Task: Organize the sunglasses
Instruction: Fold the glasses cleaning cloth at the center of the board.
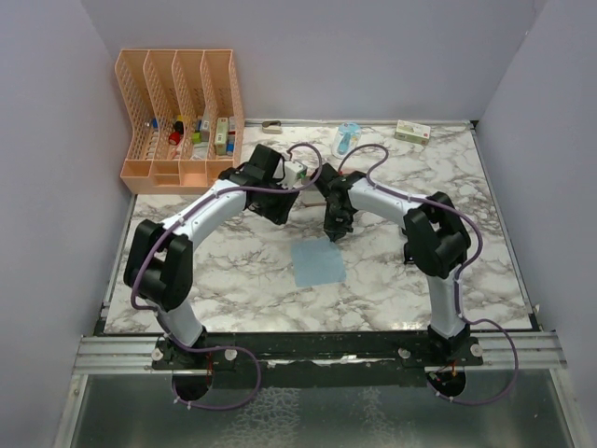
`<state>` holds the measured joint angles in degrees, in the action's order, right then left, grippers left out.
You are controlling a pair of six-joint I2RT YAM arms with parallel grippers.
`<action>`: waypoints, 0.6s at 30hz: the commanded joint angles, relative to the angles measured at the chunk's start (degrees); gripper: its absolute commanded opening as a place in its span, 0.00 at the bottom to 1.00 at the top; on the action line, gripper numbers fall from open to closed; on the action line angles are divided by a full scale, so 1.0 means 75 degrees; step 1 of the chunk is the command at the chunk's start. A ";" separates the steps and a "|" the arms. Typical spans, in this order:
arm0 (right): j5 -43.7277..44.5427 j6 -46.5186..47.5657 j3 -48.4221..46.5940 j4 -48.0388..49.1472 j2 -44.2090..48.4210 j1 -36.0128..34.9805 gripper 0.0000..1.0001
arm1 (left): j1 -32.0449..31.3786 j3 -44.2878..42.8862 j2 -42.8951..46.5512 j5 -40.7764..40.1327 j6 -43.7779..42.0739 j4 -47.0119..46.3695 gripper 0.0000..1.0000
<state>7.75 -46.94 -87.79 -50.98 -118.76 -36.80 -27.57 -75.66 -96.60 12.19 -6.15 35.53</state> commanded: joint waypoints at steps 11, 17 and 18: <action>0.0136 -0.0642 0.0846 0.0124 0.0165 0.0275 0.01 | -0.0416 -0.0047 -0.0836 0.0057 0.0771 -0.0490 0.51; -0.0257 -0.0610 0.1157 0.0484 0.0229 0.0336 0.01 | -0.0576 0.0237 -0.0827 -0.0844 0.1493 -0.0557 0.49; -0.0305 -0.0591 0.1158 0.0512 0.0201 0.0336 0.01 | -0.0588 0.0325 -0.0793 -0.0825 0.1577 -0.0626 0.49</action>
<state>5.26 -51.53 -82.17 -46.68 -115.46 -34.81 -31.42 -75.18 -103.20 9.54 1.02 32.71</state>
